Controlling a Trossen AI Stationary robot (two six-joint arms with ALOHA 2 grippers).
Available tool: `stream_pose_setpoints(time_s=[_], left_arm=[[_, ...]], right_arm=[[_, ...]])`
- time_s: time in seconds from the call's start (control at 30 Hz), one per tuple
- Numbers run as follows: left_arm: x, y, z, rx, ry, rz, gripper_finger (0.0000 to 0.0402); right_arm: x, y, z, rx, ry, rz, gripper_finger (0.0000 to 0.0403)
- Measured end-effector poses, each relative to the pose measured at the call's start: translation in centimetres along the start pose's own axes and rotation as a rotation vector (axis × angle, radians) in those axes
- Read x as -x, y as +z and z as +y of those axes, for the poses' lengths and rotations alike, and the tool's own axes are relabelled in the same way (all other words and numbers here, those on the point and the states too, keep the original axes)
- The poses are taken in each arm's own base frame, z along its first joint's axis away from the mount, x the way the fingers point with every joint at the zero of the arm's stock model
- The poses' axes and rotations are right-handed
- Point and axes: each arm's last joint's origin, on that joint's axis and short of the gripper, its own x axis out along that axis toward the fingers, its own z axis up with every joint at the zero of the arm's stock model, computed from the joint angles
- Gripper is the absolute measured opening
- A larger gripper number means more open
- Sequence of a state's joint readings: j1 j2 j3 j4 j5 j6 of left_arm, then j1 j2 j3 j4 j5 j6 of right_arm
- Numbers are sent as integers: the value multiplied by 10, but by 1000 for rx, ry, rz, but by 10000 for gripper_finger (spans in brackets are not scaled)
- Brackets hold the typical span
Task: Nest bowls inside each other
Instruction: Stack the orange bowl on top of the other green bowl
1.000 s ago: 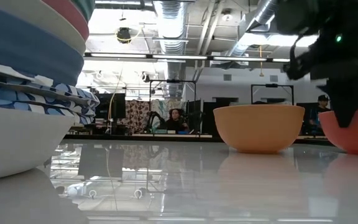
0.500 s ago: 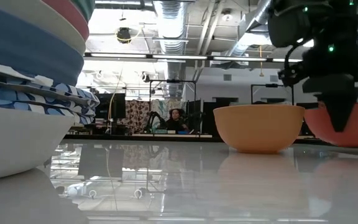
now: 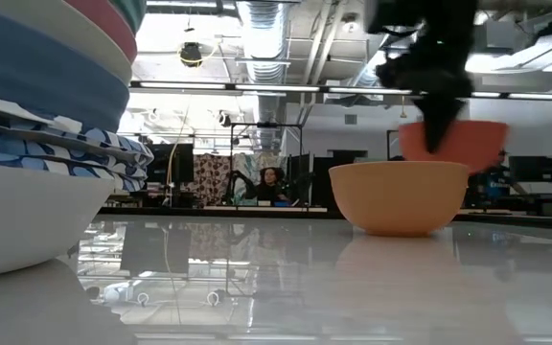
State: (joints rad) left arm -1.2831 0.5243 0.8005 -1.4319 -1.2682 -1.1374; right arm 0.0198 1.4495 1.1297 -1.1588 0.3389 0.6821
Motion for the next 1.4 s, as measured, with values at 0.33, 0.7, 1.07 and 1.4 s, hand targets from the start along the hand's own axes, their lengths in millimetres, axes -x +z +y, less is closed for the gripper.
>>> stream_pose_setpoints(time_s=[0.33,0.7,1.07,1.4], left_arm=[[0,0,0,0,0,0,187],[0,0,0,0,0,0,187],[0,0,0,0,0,0,187],[0,0,0,0,0,0,187]], right_arm=[[19,86,13,251,58,-185,7],[42,129,98,828,83,-347,7],[80,86,187,1410,89,-664,7],[111,40,228,1757,333,-938,7]])
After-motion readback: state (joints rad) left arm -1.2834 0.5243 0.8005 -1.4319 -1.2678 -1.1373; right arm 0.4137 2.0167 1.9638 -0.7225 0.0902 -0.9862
